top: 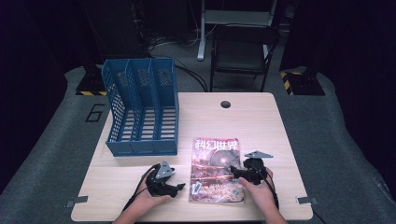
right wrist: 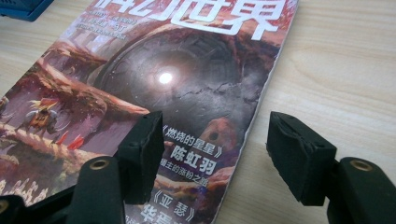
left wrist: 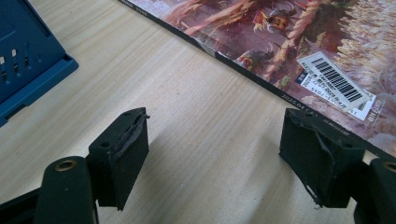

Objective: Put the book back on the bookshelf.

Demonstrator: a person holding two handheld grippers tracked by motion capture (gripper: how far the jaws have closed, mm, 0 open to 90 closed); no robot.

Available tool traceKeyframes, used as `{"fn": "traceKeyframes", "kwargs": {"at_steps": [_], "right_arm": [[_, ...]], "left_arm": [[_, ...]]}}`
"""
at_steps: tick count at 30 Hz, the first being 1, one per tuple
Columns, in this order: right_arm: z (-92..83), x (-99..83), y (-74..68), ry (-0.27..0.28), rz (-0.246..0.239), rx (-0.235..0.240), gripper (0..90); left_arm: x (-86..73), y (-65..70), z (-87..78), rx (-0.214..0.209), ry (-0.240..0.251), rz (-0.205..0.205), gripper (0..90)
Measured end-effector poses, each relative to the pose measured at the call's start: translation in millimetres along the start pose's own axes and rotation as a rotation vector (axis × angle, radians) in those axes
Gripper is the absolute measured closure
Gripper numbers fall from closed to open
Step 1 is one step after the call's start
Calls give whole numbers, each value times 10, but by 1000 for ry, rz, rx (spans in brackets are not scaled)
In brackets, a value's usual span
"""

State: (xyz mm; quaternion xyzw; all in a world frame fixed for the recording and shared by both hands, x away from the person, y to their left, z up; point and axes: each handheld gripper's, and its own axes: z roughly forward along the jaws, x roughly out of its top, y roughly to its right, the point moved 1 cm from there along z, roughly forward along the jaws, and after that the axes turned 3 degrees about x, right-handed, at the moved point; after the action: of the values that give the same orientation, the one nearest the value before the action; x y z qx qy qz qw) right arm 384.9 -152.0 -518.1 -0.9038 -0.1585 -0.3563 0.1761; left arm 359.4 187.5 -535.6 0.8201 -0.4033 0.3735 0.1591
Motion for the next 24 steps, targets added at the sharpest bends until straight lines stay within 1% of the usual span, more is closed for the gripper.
{"fn": "traceKeyframes", "kwargs": {"at_steps": [1, 4, 5, 6, 7, 8, 15, 16, 17, 18, 19, 20, 21, 22, 23, 24], "right_arm": [[9, -4, 9, -3, -15, 2, 368], [28, -15, -1, -10, -9, 7, 374], [27, -19, -17, -18, 8, 9, 374], [27, -19, -17, -18, 8, 9, 374], [37, -21, -7, -19, -9, 5, 373], [41, -23, -8, -19, -7, 7, 373], [49, -27, -7, -16, -3, 16, 372], [49, -28, -12, -15, 5, 20, 372], [52, -27, -16, -13, 7, 28, 371], [52, -27, -20, -14, 9, 32, 371], [52, -27, -20, -14, 9, 32, 371], [51, -28, -37, -17, 22, 39, 359], [52, -28, -38, -16, 20, 39, 358], [52, -28, -38, -16, 20, 39, 358], [49, -28, -43, -19, 31, 40, 358], [52, -26, -28, -14, 21, 43, 358]], "left_arm": [[0, 0, 0, 0, 0, 0, 237], [0, 2, 0, 1, 0, -1, 237], [-3, 10, 10, 14, 11, -5, 237], [-3, 10, 10, 14, 11, -5, 237], [-2, 12, 11, 14, 11, -7, 237], [-2, 18, 14, 15, 16, -14, 236], [3, 36, 14, 22, 12, -21, 237], [5, 38, 11, 18, 9, -23, 237], [11, 42, 8, 23, 2, -15, 238], [11, 42, 8, 23, 2, -15, 238], [16, 54, 5, 14, -6, -21, 238], [20, 60, 8, 12, -4, -19, 243], [23, 78, 13, 17, -2, -27, 245], [31, 81, 4, 12, -17, -21, 245], [37, 101, 7, 10, -15, -30, 251], [46, 106, 6, 17, -20, -15, 262]]}}
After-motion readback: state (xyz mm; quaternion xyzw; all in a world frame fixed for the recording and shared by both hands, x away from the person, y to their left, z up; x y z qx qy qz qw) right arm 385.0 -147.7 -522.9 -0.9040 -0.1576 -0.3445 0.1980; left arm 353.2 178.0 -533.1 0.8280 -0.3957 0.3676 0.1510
